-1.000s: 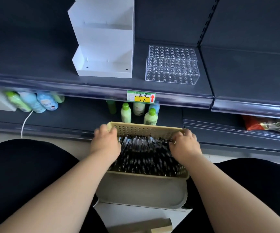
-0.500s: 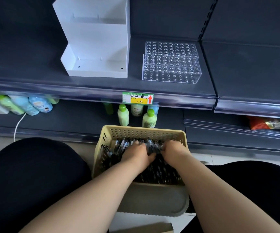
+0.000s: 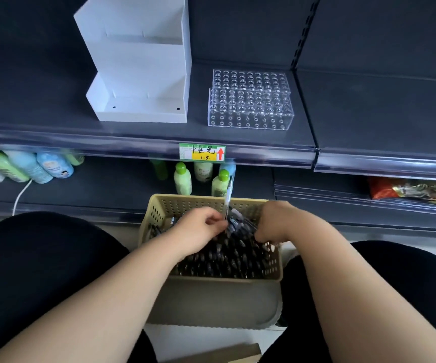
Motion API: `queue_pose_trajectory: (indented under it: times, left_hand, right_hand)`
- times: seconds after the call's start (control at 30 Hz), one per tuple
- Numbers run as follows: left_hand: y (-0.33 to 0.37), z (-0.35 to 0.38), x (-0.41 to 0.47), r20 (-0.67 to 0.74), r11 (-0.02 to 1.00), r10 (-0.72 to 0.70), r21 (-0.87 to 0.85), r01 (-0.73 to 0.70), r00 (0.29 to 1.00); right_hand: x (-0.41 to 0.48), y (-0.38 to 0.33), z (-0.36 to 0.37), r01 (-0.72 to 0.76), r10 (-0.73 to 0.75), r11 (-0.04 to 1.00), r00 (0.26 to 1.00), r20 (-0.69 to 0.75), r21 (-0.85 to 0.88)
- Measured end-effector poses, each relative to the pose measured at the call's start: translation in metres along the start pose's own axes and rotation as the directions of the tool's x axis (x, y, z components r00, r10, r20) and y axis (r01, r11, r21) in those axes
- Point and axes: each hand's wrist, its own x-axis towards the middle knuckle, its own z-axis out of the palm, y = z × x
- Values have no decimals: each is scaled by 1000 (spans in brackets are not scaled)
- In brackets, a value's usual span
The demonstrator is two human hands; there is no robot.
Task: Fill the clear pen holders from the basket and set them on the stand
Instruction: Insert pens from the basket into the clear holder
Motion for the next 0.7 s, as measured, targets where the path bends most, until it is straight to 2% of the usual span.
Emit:
queue_pose_trajectory:
  times: [0.1, 0.23, 0.37, 0.47, 0.6, 0.7]
  left_hand:
    - [11, -13, -14, -58, 988, 134, -71, -138, 989]
    - [24, -29, -27, -197, 953, 183, -204, -223, 963]
    - [39, -48, -27, -290, 912, 180, -309, -270, 940]
    - [48, -61, -21, -318, 903, 223, -290, -318, 922]
    - [66, -83, -2, -331, 897, 309, -210, -389, 891]
    - [89, -105, 15, -392, 855, 389, -182, -485, 834]
  right_hand:
    - [-18, 4, -7, 62, -69, 953, 997, 16, 297]
    - [-33, -2, -9, 196, -137, 824, 979, -149, 531]
    - [-38, -5, -19, 354, -144, 762, 909, -390, 542]
    - [-37, -3, -39, 467, -134, 691, 833, -536, 553]
    - [-21, 10, -85, 577, -1, 532, 732, -682, 620]
    - [-2, 27, -127, 613, 109, 533, 634, -766, 583]
